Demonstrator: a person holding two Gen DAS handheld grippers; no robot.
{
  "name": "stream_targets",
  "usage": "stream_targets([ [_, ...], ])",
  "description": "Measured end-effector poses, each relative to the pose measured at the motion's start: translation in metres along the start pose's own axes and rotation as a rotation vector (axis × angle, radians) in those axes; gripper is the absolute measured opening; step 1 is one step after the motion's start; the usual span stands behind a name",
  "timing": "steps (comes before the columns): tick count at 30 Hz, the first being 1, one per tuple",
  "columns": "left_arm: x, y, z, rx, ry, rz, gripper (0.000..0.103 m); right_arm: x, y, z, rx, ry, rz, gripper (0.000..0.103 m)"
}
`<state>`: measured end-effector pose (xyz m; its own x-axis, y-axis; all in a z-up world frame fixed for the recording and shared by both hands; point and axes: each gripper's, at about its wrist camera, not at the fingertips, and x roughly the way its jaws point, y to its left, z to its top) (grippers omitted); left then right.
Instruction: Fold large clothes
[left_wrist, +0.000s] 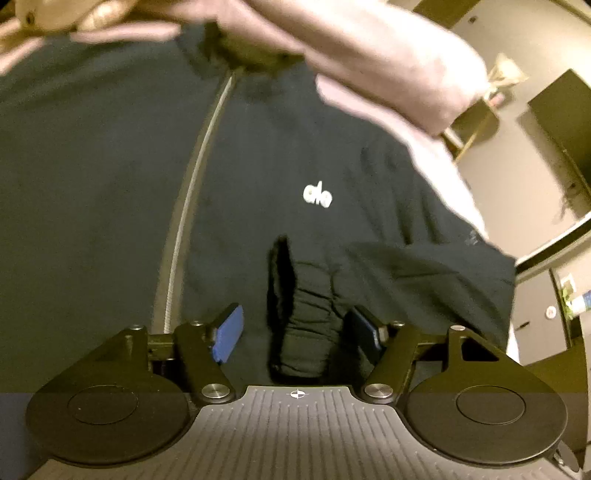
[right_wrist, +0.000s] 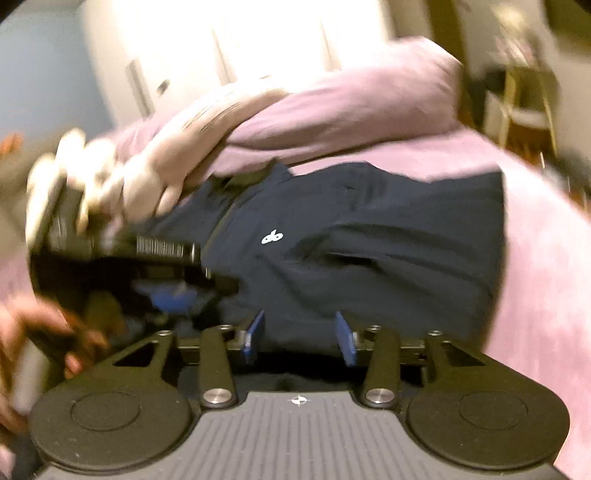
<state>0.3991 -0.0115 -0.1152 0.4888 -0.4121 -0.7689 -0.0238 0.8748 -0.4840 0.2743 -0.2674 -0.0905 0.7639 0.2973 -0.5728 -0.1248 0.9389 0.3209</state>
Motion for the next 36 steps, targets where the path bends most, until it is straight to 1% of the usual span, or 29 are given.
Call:
stream_targets([
  [1,0.003,0.0,0.001,0.002,-0.008,-0.001,0.069,-0.002,-0.011,0.0,0.055,-0.001,0.011,0.036],
  [2,0.004,0.0,0.002,-0.002,-0.012,-0.014,0.06,-0.002,-0.02,0.0,0.104,-0.002,0.023,0.034],
  [3,0.004,0.001,0.003,-0.02,-0.006,-0.052,0.034,-0.002,-0.026,-0.001,0.14,0.001,0.028,0.033],
  [4,0.006,0.001,0.005,-0.041,0.006,-0.076,0.033,0.0,-0.032,-0.002,0.174,0.004,0.027,0.032],
  [5,0.007,0.0,0.006,-0.053,0.004,-0.082,0.025,0.0,-0.035,-0.005,0.202,0.007,0.032,0.031],
  [6,0.007,-0.001,0.006,-0.047,-0.005,-0.078,0.014,-0.001,-0.038,-0.006,0.226,0.011,0.041,0.031],
  [8,0.002,-0.001,0.009,-0.038,-0.02,-0.079,0.01,-0.004,-0.042,-0.006,0.263,0.006,0.062,0.031],
  [10,-0.009,0.003,0.015,-0.042,-0.054,-0.088,0.01,-0.004,-0.045,-0.003,0.294,0.002,0.09,0.031],
  [12,-0.031,0.007,0.024,-0.031,-0.106,-0.082,0.01,-0.006,-0.05,0.0,0.334,0.0,0.115,0.031],
  [14,-0.054,0.015,0.033,0.002,-0.163,-0.048,0.01,-0.008,-0.054,0.002,0.382,0.002,0.14,0.031],
  [16,-0.08,0.026,0.044,0.046,-0.231,0.019,0.01,-0.001,-0.057,0.005,0.418,0.005,0.158,0.031],
  [18,-0.103,0.04,0.053,0.082,-0.308,0.132,0.01,0.009,-0.058,0.006,0.446,0.018,0.165,0.031],
  [20,-0.118,0.055,0.061,0.078,-0.371,0.228,0.01,0.022,-0.057,0.006,0.474,0.036,0.173,0.031],
  [23,-0.131,0.076,0.068,0.05,-0.426,0.338,0.01,0.044,-0.058,0.006,0.554,0.071,0.216,0.031],
  [25,-0.13,0.09,0.068,0.055,-0.429,0.407,0.01,0.058,-0.058,0.005,0.597,0.09,0.233,0.032],
  [26,-0.128,0.096,0.068,0.054,-0.421,0.426,0.01,0.066,-0.057,0.006,0.607,0.094,0.233,0.032],
  [27,-0.122,0.103,0.07,0.041,-0.405,0.431,0.01,0.073,-0.056,0.008,0.61,0.098,0.224,0.032],
  [29,-0.118,0.119,0.073,-0.018,-0.384,0.403,0.01,0.088,-0.054,0.013,0.615,0.106,0.202,0.033],
  [31,-0.116,0.131,0.074,-0.066,-0.377,0.375,0.01,0.103,-0.056,0.017,0.628,0.118,0.161,0.033],
  [33,-0.119,0.134,0.073,-0.077,-0.377,0.352,0.01,0.114,-0.057,0.024,0.635,0.108,0.133,0.034],
  [35,-0.119,0.134,0.072,-0.062,-0.377,0.345,0.01,0.122,-0.056,0.033,0.624,0.089,0.107,0.033],
  [36,-0.117,0.132,0.073,-0.051,-0.379,0.341,0.01,0.126,-0.054,0.038,0.608,0.085,0.094,0.028],
])
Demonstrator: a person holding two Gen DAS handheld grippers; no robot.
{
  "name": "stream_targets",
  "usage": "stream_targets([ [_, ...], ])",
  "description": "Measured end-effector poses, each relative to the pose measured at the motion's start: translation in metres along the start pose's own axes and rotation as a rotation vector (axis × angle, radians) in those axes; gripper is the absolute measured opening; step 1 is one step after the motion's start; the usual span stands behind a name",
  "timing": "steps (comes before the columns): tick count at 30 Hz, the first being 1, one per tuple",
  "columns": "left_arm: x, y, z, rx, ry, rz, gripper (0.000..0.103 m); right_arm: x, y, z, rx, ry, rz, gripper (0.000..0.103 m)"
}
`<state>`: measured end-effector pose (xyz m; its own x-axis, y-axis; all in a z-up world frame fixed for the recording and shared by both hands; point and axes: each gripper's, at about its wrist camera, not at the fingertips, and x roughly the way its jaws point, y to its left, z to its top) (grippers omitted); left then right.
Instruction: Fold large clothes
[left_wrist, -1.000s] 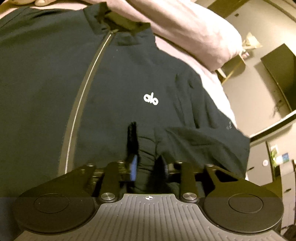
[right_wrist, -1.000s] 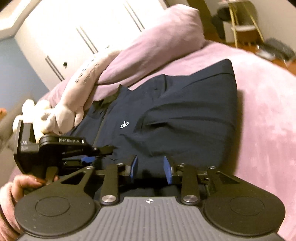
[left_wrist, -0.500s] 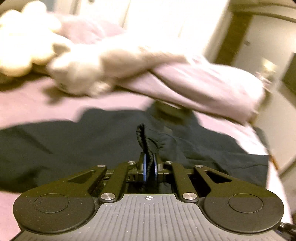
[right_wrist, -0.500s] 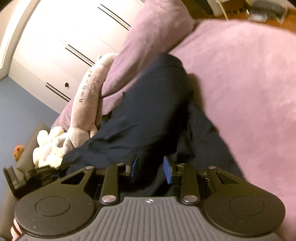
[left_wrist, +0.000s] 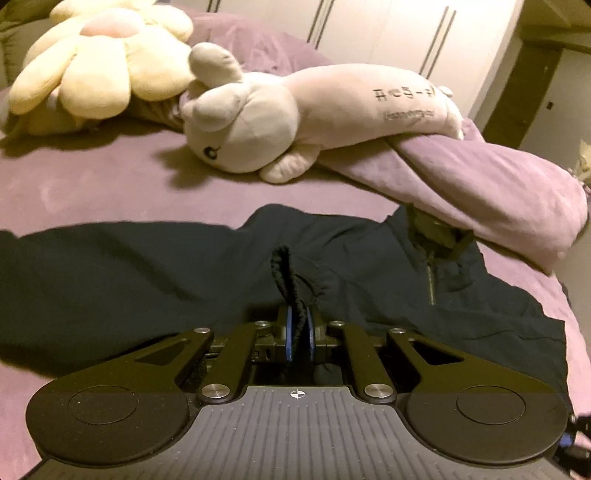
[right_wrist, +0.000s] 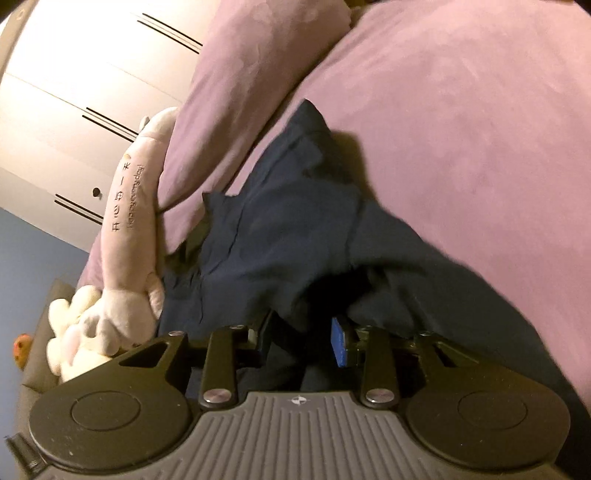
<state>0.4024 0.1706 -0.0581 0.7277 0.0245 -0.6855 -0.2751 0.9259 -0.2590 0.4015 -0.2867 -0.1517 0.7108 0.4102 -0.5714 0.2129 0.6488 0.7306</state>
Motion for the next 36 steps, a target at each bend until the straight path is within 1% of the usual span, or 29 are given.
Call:
stream_targets([
  [1,0.001,-0.002,0.001,0.006,-0.004,-0.006,0.01,0.004,0.004,0.003,-0.026,-0.003,-0.024,0.023],
  [2,0.002,-0.005,0.003,0.011,-0.009,-0.011,0.01,0.008,0.008,0.005,-0.055,-0.011,-0.047,0.015],
  [3,0.004,-0.008,0.005,0.017,-0.014,-0.018,0.01,0.009,0.011,0.007,-0.083,-0.027,-0.068,0.012],
  [5,0.007,-0.015,0.008,0.035,-0.022,-0.032,0.01,0.006,0.013,0.012,-0.127,-0.074,-0.107,0.01],
  [7,0.012,-0.025,0.008,0.065,-0.035,-0.045,0.01,0.001,0.011,0.015,-0.15,-0.127,-0.147,0.01],
  [8,0.016,-0.03,0.008,0.085,-0.038,-0.041,0.01,0.001,0.008,0.016,-0.151,-0.136,-0.159,0.01],
  [10,0.028,-0.041,0.004,0.128,-0.026,-0.01,0.01,0.004,0.003,0.015,-0.165,-0.122,-0.171,0.01],
  [11,0.035,-0.044,0.002,0.14,-0.01,0.008,0.01,0.003,0.003,0.013,-0.196,-0.116,-0.172,0.01],
  [13,0.043,-0.044,-0.002,0.155,0.003,0.031,0.011,-0.004,0.006,0.012,-0.246,-0.106,-0.159,0.014],
  [14,0.045,-0.042,-0.004,0.159,0.004,0.033,0.011,-0.008,0.005,0.013,-0.248,-0.103,-0.138,0.018],
  [16,0.048,-0.036,-0.008,0.158,0.009,0.023,0.014,-0.014,-0.001,0.016,-0.214,-0.098,-0.105,0.02],
  [17,0.05,-0.033,-0.009,0.158,0.013,0.022,0.016,-0.014,-0.004,0.018,-0.187,-0.093,-0.091,0.02],
  [18,0.052,-0.031,-0.012,0.157,0.019,0.021,0.023,-0.013,-0.007,0.019,-0.165,-0.088,-0.084,0.02],
  [20,0.058,-0.028,-0.016,0.141,0.039,0.012,0.03,-0.005,-0.004,0.018,-0.163,-0.084,-0.086,0.02],
  [22,0.062,-0.028,-0.018,0.142,0.044,0.017,0.03,0.004,0.007,0.015,-0.229,-0.085,-0.118,0.017],
  [23,0.063,-0.029,-0.017,0.154,0.042,0.023,0.022,0.007,0.012,0.012,-0.267,-0.084,-0.138,0.013],
  [24,0.063,-0.029,-0.015,0.166,0.036,0.032,0.017,0.008,0.015,0.012,-0.298,-0.078,-0.147,0.01],
  [26,0.063,-0.029,-0.009,0.16,0.023,0.032,0.012,0.011,0.021,0.012,-0.331,-0.079,-0.154,0.009],
  [28,0.06,-0.031,-0.003,0.16,-0.019,0.045,0.011,0.012,0.022,0.013,-0.324,-0.084,-0.142,0.01],
  [30,0.059,-0.037,0.001,0.179,-0.049,0.067,0.012,0.014,0.022,0.011,-0.334,-0.076,-0.156,0.013],
  [32,0.063,-0.04,0.0,0.197,-0.028,0.086,0.012,0.007,0.024,0.008,-0.353,-0.056,-0.156,0.015],
  [33,0.064,-0.041,-0.003,0.213,-0.008,0.094,0.013,0.001,0.026,0.008,-0.363,-0.048,-0.152,0.016],
  [34,0.064,-0.04,-0.006,0.232,-0.005,0.096,0.014,-0.009,0.029,0.007,-0.374,-0.05,-0.16,0.016],
  [36,0.06,-0.038,-0.011,0.269,-0.012,0.086,0.016,-0.027,0.037,0.004,-0.406,-0.088,-0.139,0.017],
])
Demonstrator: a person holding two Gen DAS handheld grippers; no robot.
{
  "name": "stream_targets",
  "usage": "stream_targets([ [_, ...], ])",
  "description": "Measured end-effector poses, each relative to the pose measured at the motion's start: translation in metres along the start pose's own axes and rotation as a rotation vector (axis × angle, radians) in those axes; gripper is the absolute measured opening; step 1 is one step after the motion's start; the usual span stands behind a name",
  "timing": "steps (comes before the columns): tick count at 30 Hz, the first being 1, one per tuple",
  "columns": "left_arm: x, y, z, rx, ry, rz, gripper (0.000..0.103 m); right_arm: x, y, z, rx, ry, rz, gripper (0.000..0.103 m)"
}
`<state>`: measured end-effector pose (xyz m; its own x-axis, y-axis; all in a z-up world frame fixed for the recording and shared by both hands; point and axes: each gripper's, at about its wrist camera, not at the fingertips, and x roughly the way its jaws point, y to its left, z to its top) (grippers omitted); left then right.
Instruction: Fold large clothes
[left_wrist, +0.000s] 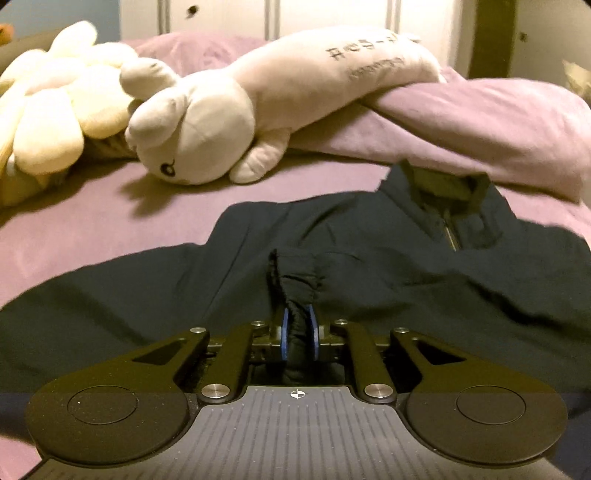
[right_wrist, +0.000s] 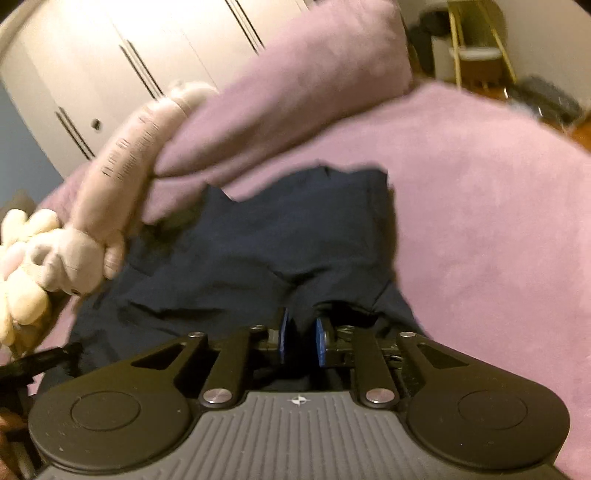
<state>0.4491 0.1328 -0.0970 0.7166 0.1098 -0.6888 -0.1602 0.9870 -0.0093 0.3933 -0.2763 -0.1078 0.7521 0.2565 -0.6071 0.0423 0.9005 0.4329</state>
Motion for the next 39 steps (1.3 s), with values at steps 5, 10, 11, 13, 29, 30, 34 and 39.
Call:
stream_targets([
  [5,-0.005,0.01,0.001,-0.069,0.006,-0.021,0.016,0.003,0.022,0.008,-0.065,0.016,-0.033,0.023],
  [10,-0.01,0.014,0.007,-0.075,-0.007,-0.029,0.015,-0.012,0.051,0.005,-0.19,0.066,-0.037,0.024],
  [11,-0.011,0.015,0.008,-0.08,-0.012,-0.031,0.015,-0.017,0.053,0.004,-0.2,0.069,-0.018,0.024],
  [13,-0.011,0.019,0.009,-0.094,-0.014,-0.037,0.015,-0.028,0.056,0.003,-0.211,0.055,0.011,0.024],
  [29,0.005,-0.025,-0.005,-0.019,0.036,-0.004,0.049,0.093,0.064,-0.014,-0.583,0.028,-0.324,0.01],
  [30,0.008,-0.028,-0.007,-0.013,0.038,-0.002,0.049,0.094,0.061,-0.013,-0.589,0.02,-0.34,0.01],
  [34,0.019,-0.04,-0.011,0.033,0.045,0.023,0.05,0.088,0.052,-0.009,-0.578,0.014,-0.326,0.01],
  [39,0.015,-0.036,-0.016,0.045,0.04,0.017,0.051,0.052,0.049,-0.016,-0.538,0.007,-0.266,0.01],
])
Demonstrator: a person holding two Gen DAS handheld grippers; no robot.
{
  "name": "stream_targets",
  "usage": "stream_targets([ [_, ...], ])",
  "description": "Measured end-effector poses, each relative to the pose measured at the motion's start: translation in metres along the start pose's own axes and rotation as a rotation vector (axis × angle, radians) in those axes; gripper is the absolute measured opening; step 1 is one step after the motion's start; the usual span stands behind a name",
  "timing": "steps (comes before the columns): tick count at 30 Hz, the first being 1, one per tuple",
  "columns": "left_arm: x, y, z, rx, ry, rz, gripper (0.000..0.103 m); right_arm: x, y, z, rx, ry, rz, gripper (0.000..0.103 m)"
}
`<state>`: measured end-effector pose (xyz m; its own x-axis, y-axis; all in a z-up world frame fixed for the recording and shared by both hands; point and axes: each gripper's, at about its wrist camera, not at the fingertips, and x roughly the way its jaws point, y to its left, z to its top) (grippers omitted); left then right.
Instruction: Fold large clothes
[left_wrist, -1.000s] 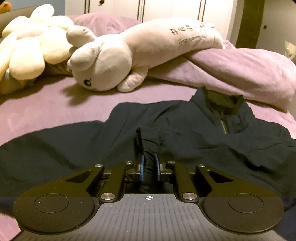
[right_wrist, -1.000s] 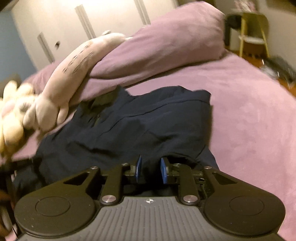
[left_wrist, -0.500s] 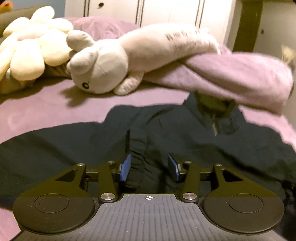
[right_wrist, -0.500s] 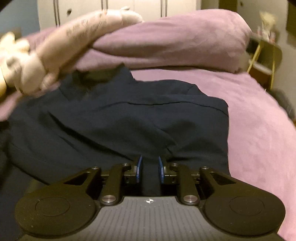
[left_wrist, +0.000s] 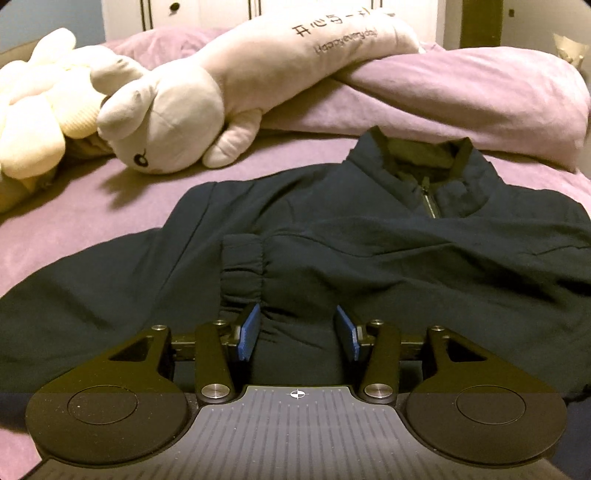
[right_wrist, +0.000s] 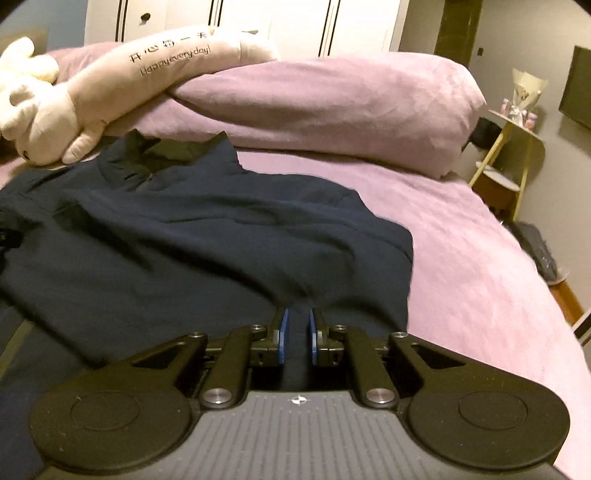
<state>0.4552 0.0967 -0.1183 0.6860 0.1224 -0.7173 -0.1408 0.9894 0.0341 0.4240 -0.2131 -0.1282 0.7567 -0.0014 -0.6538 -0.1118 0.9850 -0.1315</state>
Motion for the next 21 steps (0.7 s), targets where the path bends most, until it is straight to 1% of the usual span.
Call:
stream_targets([
  [2,0.001,0.002,-0.002,0.004,0.003,0.002,0.051,0.002,-0.001,-0.016,-0.021,0.003,0.005,0.01],
  [4,0.001,0.001,-0.003,0.009,0.006,0.006,0.053,0.006,0.007,-0.023,-0.103,-0.017,-0.015,0.01],
  [5,0.002,0.001,-0.005,0.023,0.001,0.01,0.058,0.007,0.012,-0.022,-0.134,-0.011,-0.032,0.011],
  [6,0.004,0.001,-0.007,0.035,0.003,0.021,0.069,0.007,0.015,-0.019,-0.15,0.004,-0.042,0.012],
  [7,0.005,0.003,-0.009,0.035,0.011,0.035,0.075,0.008,0.018,-0.015,-0.155,0.021,-0.045,0.012],
  [8,0.006,0.008,-0.011,0.015,0.02,0.044,0.083,0.008,0.018,-0.013,-0.152,0.037,-0.045,0.012],
  [9,0.006,0.018,-0.012,-0.05,0.038,0.023,0.084,0.007,0.016,-0.009,-0.139,0.049,-0.042,0.012],
  [11,0.001,0.042,-0.016,-0.196,0.065,-0.047,0.084,-0.002,0.013,-0.003,-0.086,0.075,-0.026,0.013],
  [12,-0.004,0.052,-0.017,-0.246,0.073,-0.073,0.079,-0.012,0.011,-0.001,-0.047,0.08,-0.004,0.014],
  [13,-0.011,0.06,-0.018,-0.276,0.072,-0.093,0.076,-0.027,0.01,-0.001,0.002,0.077,0.04,0.017],
  [14,-0.02,0.069,-0.02,-0.302,0.064,-0.112,0.073,-0.043,0.009,-0.003,0.052,0.071,0.102,0.025],
  [15,-0.033,0.081,-0.024,-0.324,0.047,-0.125,0.073,-0.058,0.009,-0.008,0.097,0.068,0.168,0.032],
  [17,-0.06,0.107,-0.035,-0.342,0.008,-0.12,0.073,-0.083,0.011,-0.024,0.188,0.077,0.289,0.034],
  [18,-0.073,0.122,-0.042,-0.356,-0.018,-0.133,0.073,-0.091,0.013,-0.033,0.224,0.091,0.333,0.034],
  [19,-0.083,0.139,-0.049,-0.376,-0.034,-0.127,0.075,-0.097,0.015,-0.043,0.258,0.109,0.366,0.034],
  [20,-0.094,0.158,-0.055,-0.405,-0.048,-0.099,0.078,-0.102,0.017,-0.053,0.293,0.125,0.386,0.034],
  [21,-0.103,0.184,-0.062,-0.446,-0.062,-0.053,0.08,-0.105,0.019,-0.06,0.323,0.134,0.404,0.034],
])
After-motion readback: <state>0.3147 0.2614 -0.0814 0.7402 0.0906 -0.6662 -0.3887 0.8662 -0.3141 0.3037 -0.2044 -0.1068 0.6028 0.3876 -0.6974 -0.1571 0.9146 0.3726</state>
